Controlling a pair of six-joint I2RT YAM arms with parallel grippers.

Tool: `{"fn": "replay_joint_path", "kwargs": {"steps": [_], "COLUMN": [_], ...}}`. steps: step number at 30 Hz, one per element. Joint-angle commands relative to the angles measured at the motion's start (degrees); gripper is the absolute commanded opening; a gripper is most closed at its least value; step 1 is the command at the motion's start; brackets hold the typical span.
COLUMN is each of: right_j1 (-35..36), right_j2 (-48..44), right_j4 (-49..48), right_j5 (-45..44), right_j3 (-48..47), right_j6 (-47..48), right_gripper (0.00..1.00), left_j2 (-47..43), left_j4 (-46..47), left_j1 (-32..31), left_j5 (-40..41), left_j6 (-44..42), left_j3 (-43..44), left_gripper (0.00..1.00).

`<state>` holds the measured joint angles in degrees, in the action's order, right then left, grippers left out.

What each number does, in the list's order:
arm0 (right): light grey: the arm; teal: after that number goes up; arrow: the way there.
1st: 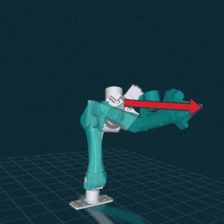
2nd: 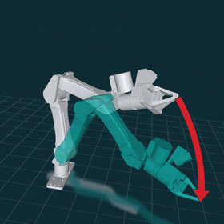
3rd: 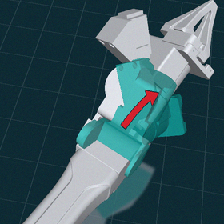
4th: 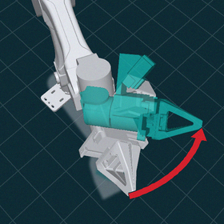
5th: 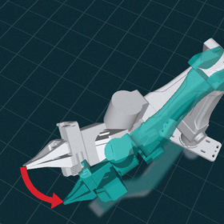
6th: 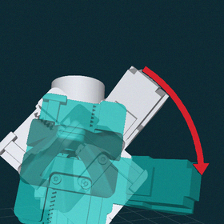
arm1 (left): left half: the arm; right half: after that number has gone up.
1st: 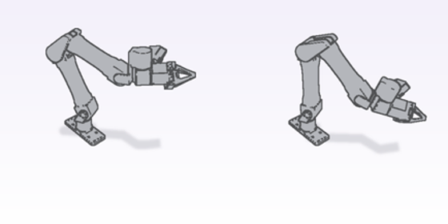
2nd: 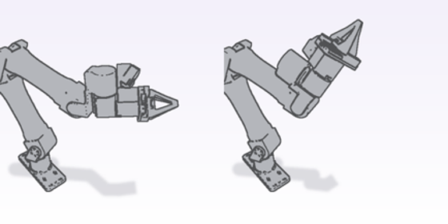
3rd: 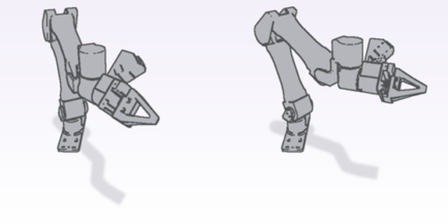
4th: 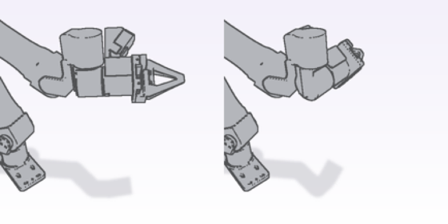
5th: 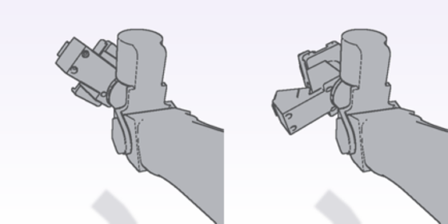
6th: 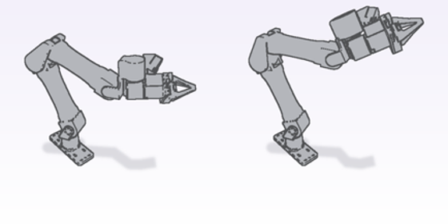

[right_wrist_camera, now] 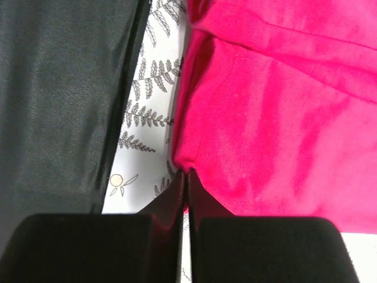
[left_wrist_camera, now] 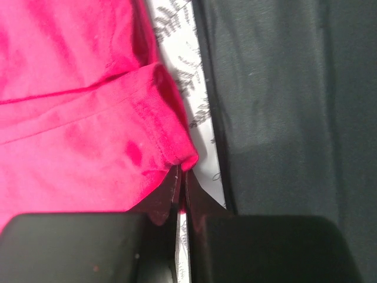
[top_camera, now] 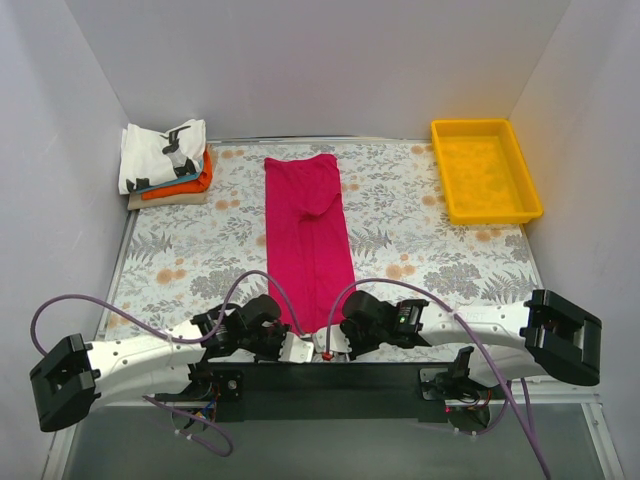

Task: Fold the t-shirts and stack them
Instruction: Fold the tshirt

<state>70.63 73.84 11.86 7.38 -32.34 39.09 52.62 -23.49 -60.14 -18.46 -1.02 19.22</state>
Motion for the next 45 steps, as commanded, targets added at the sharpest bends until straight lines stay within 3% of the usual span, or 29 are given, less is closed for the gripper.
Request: {"fn": "replay_joint_path", "kwargs": {"steps": [1, 9, 15, 21, 26, 31, 40, 45], "right_j1": [0.2, -0.3, -4.7, -11.5, -17.4, -22.2, -30.4, -33.1], "right_j2": [-1.2, -3.9, -3.5, -2.0, 1.4, 6.1, 20.4, 27.1], "right_j4": [2.7, 8.1, 8.7, 8.8, 7.0, 3.9, -1.0, -2.0], "right_j5": [-2.9, -1.4, -1.8, -0.9, -0.3, 0.7, 3.7, 4.5], "right_j3": [1.2, -5.6, -7.7, -11.9, -15.6, -19.3, -30.8, -38.0], "right_j6": [0.0, 1.1, 5.1, 10.5, 15.4, 20.3, 25.2, 26.4], "right_gripper": [0.01, 0.01, 0.01, 0.01, 0.01, 0.01, 0.01, 0.01], "left_j2": [-1.7, -9.8, -8.5, -4.9, 1.6, 10.6, 27.7, 35.7], "left_j4": [-3.7, -9.1, -7.4, -1.0, 8.0, 19.8, 32.2, 35.7], "left_j1": [0.4, 0.7, 4.3, 15.1, 25.4, 31.8, 41.1, 43.1], "left_j5": [4.8, 0.7, 1.2, -1.7, -5.1, -6.3, -11.0, -11.4], "left_j6": [2.2, 5.5, 6.7, 1.3, -5.7, -9.7, -13.5, -13.9], "left_j3": [-1.0, 5.2, 8.1, 10.0, 11.3, 13.8, 21.8, 27.3], "left_gripper": [0.0, 0.0, 0.0, 0.0, 0.0, 0.0, 0.0, 0.0]}}
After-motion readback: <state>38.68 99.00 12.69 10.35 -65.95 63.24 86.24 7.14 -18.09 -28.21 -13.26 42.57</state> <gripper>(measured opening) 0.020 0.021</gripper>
